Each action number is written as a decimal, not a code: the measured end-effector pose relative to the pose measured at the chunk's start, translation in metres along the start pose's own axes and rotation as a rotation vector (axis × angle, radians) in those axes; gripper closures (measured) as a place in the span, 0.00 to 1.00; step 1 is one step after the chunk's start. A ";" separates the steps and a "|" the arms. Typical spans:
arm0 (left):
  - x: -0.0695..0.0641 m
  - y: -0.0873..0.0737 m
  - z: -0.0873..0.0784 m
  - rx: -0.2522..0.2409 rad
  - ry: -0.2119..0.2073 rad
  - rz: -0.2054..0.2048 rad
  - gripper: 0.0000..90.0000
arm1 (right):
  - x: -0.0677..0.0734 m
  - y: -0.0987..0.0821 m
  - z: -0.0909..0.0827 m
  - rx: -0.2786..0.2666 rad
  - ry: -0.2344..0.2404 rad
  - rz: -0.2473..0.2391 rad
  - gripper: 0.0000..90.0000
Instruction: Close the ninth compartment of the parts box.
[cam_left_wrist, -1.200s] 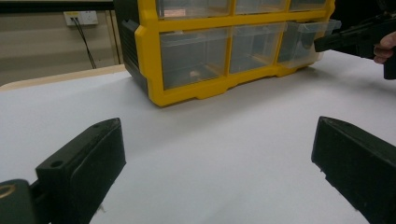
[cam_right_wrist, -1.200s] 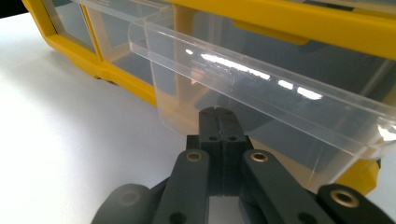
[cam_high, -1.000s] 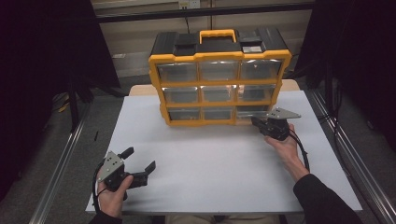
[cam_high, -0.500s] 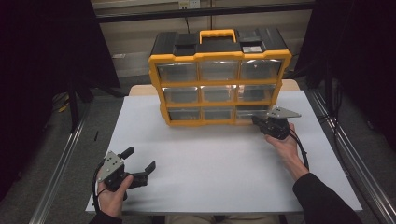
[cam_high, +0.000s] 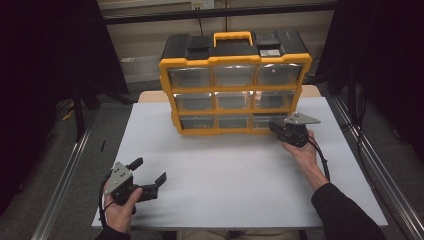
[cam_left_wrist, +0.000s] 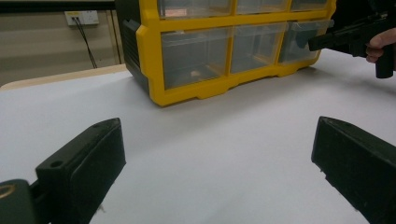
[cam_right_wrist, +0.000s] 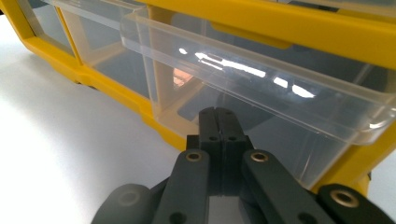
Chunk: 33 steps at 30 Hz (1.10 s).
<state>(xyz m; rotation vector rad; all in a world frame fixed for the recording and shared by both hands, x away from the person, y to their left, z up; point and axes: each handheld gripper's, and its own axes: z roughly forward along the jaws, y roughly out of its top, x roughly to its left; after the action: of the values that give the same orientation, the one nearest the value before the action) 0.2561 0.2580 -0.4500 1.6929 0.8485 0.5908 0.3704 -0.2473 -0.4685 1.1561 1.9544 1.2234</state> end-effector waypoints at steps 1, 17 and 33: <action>0.000 0.000 0.000 0.000 0.001 0.001 0.03 | 0.000 0.000 0.001 -0.003 0.002 -0.005 1.00; 0.001 0.000 0.001 -0.001 -0.001 0.000 0.03 | -0.003 0.003 0.010 -0.003 -0.015 0.003 1.00; 0.001 0.001 0.005 0.004 -0.007 -0.008 0.03 | -0.006 0.002 0.015 -0.010 -0.016 0.012 1.00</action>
<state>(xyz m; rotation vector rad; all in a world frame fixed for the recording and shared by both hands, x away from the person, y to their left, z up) 0.2607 0.2555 -0.4509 1.6934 0.8512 0.5783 0.3862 -0.2453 -0.4729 1.1707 1.9299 1.2255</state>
